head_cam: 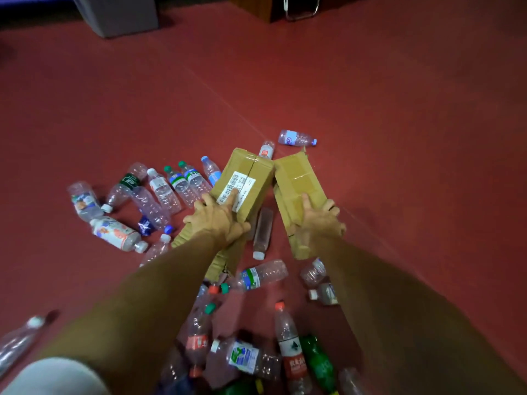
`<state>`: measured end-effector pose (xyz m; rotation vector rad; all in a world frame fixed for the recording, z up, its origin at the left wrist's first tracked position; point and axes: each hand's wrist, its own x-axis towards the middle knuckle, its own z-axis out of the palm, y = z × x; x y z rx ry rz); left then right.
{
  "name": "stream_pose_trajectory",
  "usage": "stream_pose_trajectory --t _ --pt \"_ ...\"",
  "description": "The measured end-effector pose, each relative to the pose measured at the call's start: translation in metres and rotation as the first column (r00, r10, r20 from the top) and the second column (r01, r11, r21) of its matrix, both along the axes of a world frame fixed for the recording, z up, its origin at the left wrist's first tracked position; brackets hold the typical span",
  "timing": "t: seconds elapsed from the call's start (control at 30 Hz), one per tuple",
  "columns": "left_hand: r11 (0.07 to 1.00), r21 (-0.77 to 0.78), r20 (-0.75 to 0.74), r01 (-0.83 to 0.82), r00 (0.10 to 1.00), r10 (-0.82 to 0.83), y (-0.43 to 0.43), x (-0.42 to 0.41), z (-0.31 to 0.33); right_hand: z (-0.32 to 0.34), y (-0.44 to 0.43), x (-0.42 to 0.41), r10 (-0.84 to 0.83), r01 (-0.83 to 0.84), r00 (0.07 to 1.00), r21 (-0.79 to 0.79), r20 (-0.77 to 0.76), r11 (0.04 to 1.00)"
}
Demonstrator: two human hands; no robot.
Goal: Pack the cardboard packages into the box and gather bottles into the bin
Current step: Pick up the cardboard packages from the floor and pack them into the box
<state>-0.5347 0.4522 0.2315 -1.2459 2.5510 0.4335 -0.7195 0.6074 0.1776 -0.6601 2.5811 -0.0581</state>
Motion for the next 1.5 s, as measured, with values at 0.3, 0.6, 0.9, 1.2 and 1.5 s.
stream_pose_trajectory --t 0.3,0.6,0.9,1.2,1.5 --pt "0.991 0.010 -0.074 -0.134 0.988 0.134 -0.037 0.081 0.252 0.331 -0.058 0.110 0.211 -0.218 0.967 -0.035 -0.141 0.975" --pt "0.931 -0.066 -0.111 -0.360 0.930 0.352 -0.106 0.183 0.492 0.561 -0.164 0.191 0.441 -0.462 0.879 -0.098 -0.183 0.881" --pt "0.753 -0.133 -0.173 -0.645 0.763 0.623 -0.139 0.298 0.624 0.671 -0.263 0.289 0.668 -0.716 0.695 -0.181 -0.266 0.674" --pt "0.598 -0.141 -0.209 -0.789 0.614 0.761 -0.233 0.442 0.659 0.701 -0.400 0.437 0.787 -0.836 0.548 -0.214 -0.281 0.506" --pt "0.575 -0.162 -0.250 -0.802 0.597 0.762 -0.385 0.566 0.681 0.730 -0.559 0.560 0.777 -0.825 0.563 -0.255 -0.281 0.505"
